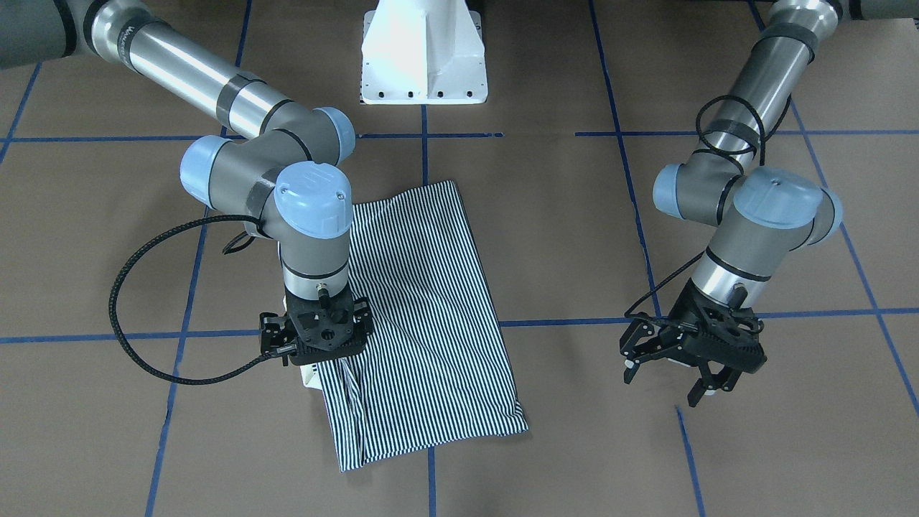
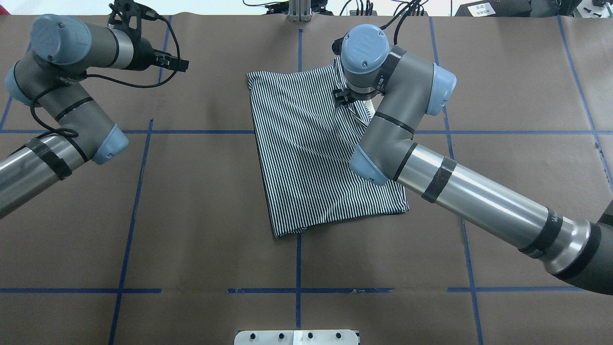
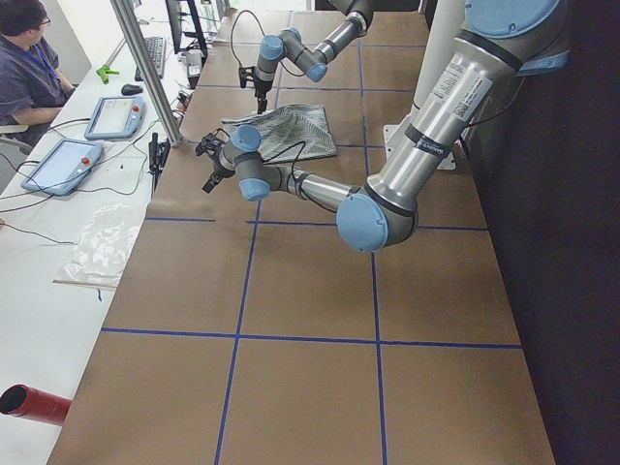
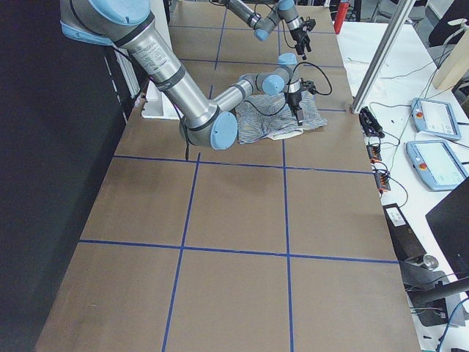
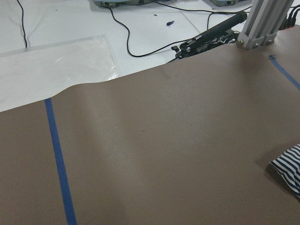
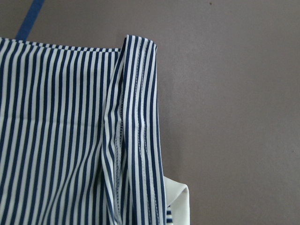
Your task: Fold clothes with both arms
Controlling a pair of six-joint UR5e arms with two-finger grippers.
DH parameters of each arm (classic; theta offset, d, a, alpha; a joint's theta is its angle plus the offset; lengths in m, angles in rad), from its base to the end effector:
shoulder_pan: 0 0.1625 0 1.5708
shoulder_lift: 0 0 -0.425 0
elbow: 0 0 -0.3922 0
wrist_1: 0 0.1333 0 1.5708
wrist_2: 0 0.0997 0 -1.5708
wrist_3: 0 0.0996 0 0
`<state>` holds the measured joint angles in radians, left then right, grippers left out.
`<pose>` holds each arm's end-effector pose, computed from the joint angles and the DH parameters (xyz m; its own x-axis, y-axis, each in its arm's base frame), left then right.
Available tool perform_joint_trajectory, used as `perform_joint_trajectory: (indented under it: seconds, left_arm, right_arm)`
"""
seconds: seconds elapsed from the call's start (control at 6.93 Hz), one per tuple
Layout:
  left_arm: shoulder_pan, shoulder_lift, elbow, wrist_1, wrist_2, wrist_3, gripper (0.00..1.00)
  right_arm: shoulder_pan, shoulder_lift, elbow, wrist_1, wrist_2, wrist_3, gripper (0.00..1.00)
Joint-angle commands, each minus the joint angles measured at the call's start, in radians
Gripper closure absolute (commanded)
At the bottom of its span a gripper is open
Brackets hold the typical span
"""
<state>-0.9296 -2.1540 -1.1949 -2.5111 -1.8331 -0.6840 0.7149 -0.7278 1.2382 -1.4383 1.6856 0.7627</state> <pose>0.3604 -0.6625 0.3851 0.6455 0.3866 -0.6587 0.2093 0.7398 0.6394 -0.5232 -0.6156 0.2730 0.8509 -0.2124 0.4805 0.0229 0.9287 0.3701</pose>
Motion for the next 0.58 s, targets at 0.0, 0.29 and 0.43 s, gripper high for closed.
perform_joint_trajectory:
  seconds: [0.0, 0.29, 0.43]
  left_arm:
    - [0.0, 0.0, 0.0, 0.0, 0.0, 0.0, 0.0]
    - [0.0, 0.0, 0.0, 0.0, 0.0, 0.001, 0.0]
    - [0.0, 0.0, 0.0, 0.0, 0.0, 0.001, 0.0]
  right_arm:
    - [-0.008, 0.002, -0.028, 0.002, 0.0, -0.006, 0.0]
    - [-0.005, 0.005, -0.049, 0.002, 0.0, -0.044, 0.0]
    - [0.001, 0.002, -0.055, -0.002, 0.002, -0.063, 0.0]
